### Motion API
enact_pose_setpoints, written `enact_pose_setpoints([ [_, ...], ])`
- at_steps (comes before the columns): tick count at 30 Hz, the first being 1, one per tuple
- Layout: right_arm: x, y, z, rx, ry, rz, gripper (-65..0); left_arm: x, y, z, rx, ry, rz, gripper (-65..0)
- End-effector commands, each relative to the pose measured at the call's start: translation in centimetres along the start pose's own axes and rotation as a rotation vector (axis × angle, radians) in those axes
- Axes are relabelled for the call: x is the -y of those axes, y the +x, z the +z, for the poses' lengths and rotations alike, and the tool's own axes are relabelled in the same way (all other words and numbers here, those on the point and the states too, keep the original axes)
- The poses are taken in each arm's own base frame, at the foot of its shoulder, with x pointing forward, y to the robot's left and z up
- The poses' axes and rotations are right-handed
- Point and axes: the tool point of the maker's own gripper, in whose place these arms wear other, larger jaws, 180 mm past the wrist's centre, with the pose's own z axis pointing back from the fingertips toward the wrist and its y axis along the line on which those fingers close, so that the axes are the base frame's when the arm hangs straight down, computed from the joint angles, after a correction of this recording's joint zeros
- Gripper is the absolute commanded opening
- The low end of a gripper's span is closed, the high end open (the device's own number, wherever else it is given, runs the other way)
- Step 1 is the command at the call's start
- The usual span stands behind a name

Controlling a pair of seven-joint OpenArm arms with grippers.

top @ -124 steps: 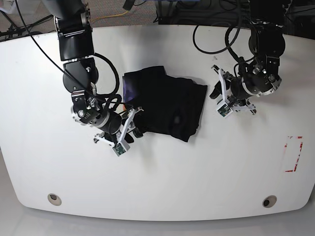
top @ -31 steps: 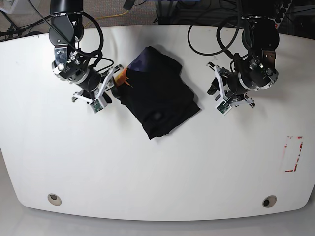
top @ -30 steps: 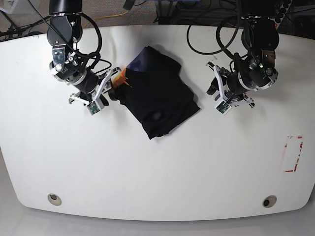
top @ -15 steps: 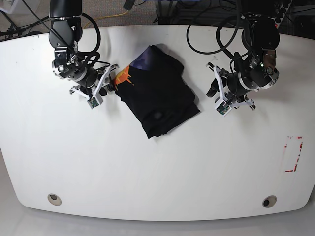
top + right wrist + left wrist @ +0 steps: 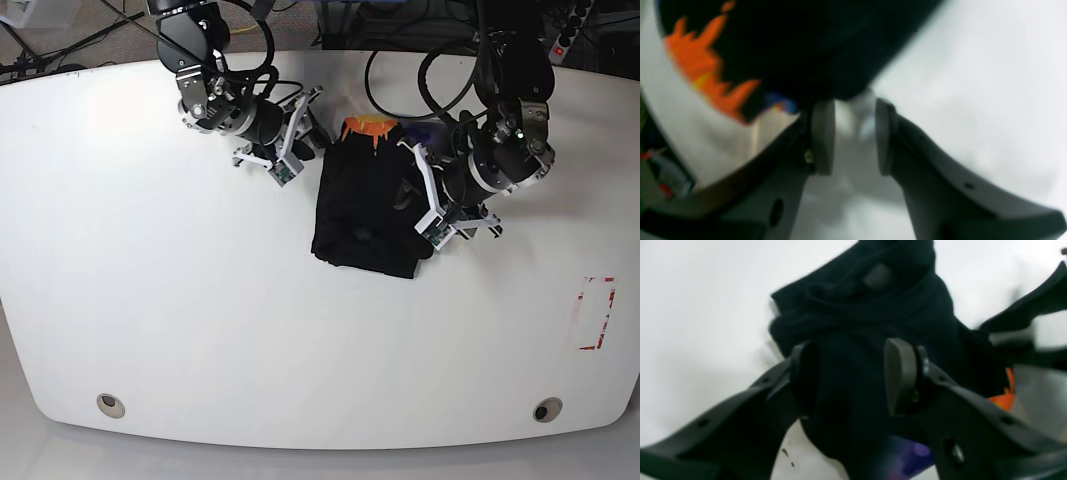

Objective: Fold the T-shirt properly
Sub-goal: 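Grasp the folded bundle with the left gripper, then drag the bundle with the left gripper to the table's edge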

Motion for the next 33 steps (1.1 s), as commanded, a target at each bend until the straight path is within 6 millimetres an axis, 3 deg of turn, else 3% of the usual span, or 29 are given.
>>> enact_pose_setpoints([
  [1,-0.1,1.1,0.2,0.03,0.006,0.009,-46.3,-0.7,1.2,0.4,0.04,0.022,0.005,-34.3],
  [9,3.6,1.5,1.7,0.048,-0.084,-0.013,-46.3,-0.8,1.1,-0.1,0.037,0.069,0.15,-24.9],
  [14,5.1,1.3,2.4,0.043,-0.116,-0.012,-46.3,0.8,1.1,-1.6,0.033,0.054,0.227,-22.9],
  [20,6.7,1.4,3.3,0.062,-0.157,-0.041,-46.3,3.2,-1.1,-5.5,-0.035,0.059,0.299,-22.9],
  [25,7.6,1.3,3.9,0.067,-0.18,-0.052,-46.3,3.5,-3.6,-7.4,-0.081,0.108,0.305,-22.9],
  [28,8.0,1.1,4.2,0.068,-0.193,-0.058,-46.3,2.9,-5.9,-7.9,-0.145,0.127,0.307,-22.9],
  [30,8.8,1.0,4.7,0.073,-0.215,-0.07,-46.3,0.2,-7.3,-7.3,-0.166,0.185,0.321,-22.9],
  [33,9.4,0.9,5.2,0.077,-0.233,-0.081,-46.3,-2.3,-8.7,-6.1,-0.189,0.238,0.319,-22.9],
])
